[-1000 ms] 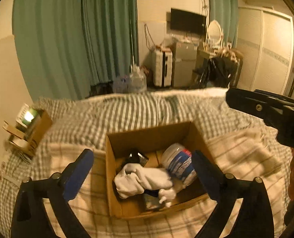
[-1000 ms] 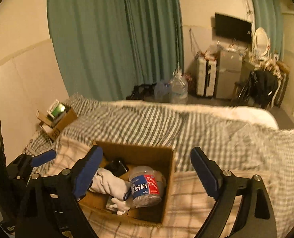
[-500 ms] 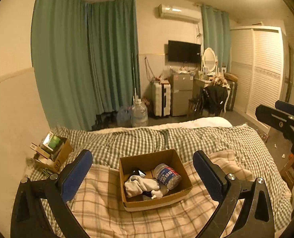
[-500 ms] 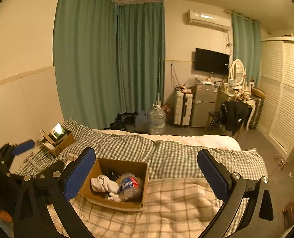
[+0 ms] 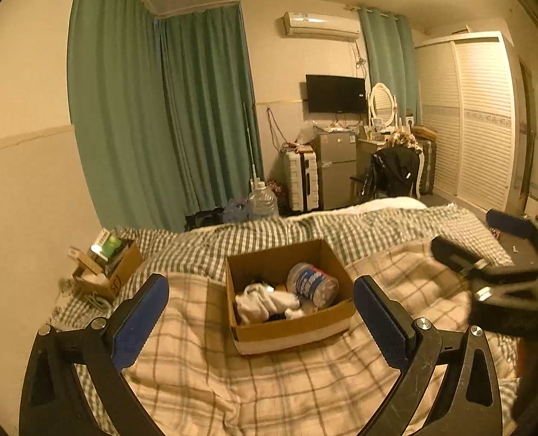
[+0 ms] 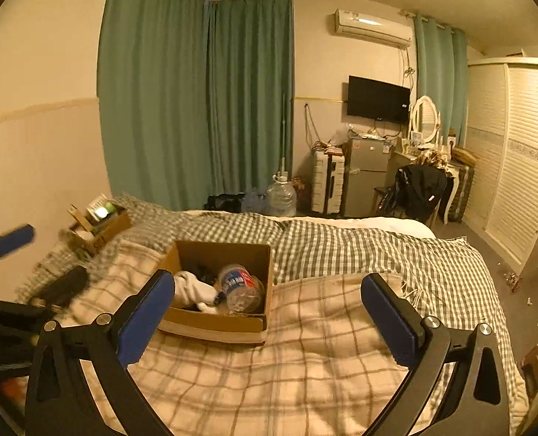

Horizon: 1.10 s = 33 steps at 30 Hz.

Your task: Organize objects

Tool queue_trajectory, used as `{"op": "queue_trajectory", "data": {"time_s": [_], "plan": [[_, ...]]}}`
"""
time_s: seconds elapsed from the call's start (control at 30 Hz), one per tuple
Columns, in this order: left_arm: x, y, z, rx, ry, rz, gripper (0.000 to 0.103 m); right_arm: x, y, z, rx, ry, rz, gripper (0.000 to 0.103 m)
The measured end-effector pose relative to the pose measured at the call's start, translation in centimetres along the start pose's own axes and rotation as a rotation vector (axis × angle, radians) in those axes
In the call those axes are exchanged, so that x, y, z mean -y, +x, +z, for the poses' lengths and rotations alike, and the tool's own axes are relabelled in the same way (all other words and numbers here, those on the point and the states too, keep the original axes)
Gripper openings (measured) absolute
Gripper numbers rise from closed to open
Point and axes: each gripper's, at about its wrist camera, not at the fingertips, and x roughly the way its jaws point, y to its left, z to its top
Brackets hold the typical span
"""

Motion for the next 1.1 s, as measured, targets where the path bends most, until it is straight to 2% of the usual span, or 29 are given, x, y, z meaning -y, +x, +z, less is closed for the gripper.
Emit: {"op": "queue_trajectory", "data": {"time_s": [0.13, 0.27, 0.33, 0.43, 0.6, 1.1], "plan": [[-0.3, 1.7, -2.5, -0.027, -0.011, 0.048, 0.103, -1.2, 3.2, -3.6, -0.007, -0.048, -0.027, 0.103], [-1.6, 2.8, -5.0, -0.022, -0.052, 0.085, 0.103, -1.6, 5.4, -5.9, -0.057, -0.046, 0.0, 0.103], [-2.3, 3.2, -5.9, -0.032, -0.077, 0.088, 0.103, -2.0, 6.1, -6.7, -0.06, -0.072, -0.014, 0.103], [-3.0, 3.8, -6.8, -0.046, -0.097, 0.083, 0.103, -2.2, 6.8, -7.1, -0.08, -0.069, -0.021, 0.103], [-2.9, 4.8, -7.8, -0.079, -0.074, 0.097, 0.103, -1.7, 7.6, -7.2, -0.119, -0.041, -0.038, 0.103], [-2.5, 4.9, -8.3, -0.107, -0.074, 0.08, 0.103, -2.3, 6.3, -7.0, -0.09, -0.063, -0.036, 0.103]]}}
